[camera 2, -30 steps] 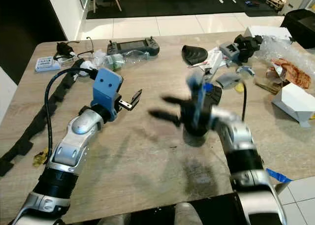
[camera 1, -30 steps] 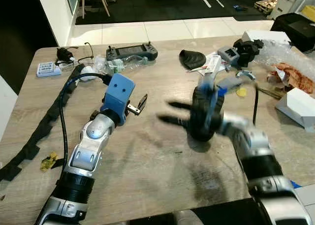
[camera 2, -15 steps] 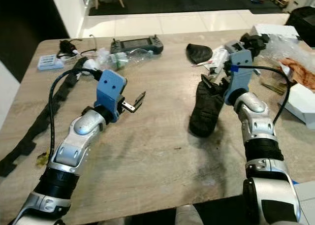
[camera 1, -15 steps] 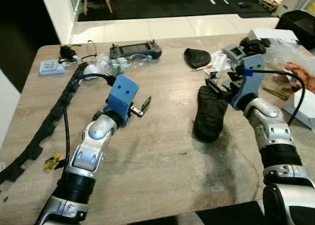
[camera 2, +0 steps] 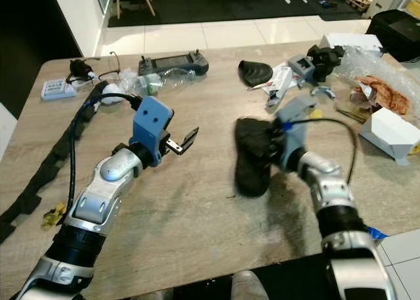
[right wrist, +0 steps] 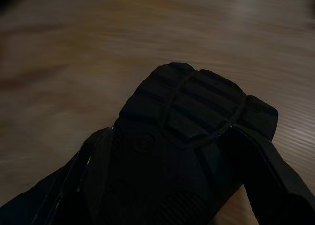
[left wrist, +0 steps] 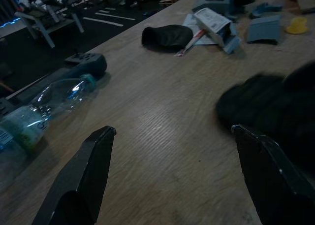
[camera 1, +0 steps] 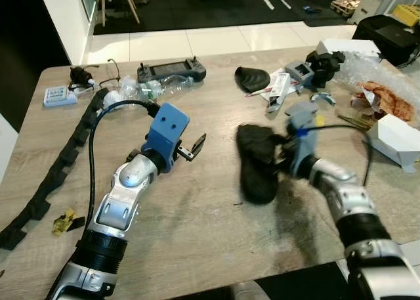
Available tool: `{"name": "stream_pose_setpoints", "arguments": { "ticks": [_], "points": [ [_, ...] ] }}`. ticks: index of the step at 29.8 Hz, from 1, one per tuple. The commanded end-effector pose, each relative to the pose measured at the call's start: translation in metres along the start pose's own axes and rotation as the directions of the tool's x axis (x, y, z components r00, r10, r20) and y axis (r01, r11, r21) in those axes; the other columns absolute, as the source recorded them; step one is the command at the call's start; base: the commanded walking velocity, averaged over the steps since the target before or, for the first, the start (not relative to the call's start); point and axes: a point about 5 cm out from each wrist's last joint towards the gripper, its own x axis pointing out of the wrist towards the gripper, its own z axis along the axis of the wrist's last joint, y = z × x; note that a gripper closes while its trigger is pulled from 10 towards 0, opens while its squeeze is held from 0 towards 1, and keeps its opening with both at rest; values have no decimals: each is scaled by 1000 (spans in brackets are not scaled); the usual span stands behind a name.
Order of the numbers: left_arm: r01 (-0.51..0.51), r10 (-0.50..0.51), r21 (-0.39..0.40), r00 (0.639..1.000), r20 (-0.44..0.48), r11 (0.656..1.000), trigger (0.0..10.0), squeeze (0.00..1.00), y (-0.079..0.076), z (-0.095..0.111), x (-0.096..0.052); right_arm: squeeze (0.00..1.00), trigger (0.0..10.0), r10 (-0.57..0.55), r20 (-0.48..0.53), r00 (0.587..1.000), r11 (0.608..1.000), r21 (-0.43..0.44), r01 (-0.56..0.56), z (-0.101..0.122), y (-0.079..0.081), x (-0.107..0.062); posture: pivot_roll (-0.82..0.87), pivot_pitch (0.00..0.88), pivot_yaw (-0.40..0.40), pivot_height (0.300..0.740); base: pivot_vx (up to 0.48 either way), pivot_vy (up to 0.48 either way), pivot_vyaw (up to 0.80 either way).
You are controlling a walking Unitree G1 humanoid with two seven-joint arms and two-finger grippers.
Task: Picking trash to rubbish bin
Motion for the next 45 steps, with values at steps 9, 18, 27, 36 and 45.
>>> {"name": "stream_pose_setpoints", "arguments": {
  "ticks": [9, 18, 27, 36, 45],
  "points": [
    [27, -27, 13, 1000, -16, 1000, 10000, 0, -2, -4, -3, 0, 10000, 180, 87, 980, 978, 88, -188, 23, 39, 14, -61, 46, -4, 740, 0, 0, 0],
    [66, -63, 42, 995, -76, 997, 10000, 0, -3, -11, -4, 0, 10000, -232, 350, 908, 968, 177, 179, 73, -10, -4, -59, 48, -2, 740, 0, 0, 0],
    [239, -272, -146, 922, -277, 960, 10000, 0, 6, -41, -30, 0, 10000, -219, 106, 970, 936, 302, 178, 22, -8, -8, -61, 64, -3, 740, 0, 0, 0],
    [276, -349, -293, 907, -236, 916, 10000, 0, 1, -29, -33, 0, 10000, -203, 125, 971, 922, 358, 147, 21, -2, 3, -55, 71, -1, 740, 0, 0, 0],
    [406, -490, -331, 840, -233, 852, 10000, 0, -38, -29, -33, 0, 10000, -123, 156, 980, 886, 462, 38, 28, 14, 12, -58, 73, -1, 740, 0, 0, 0]
  ]
}}
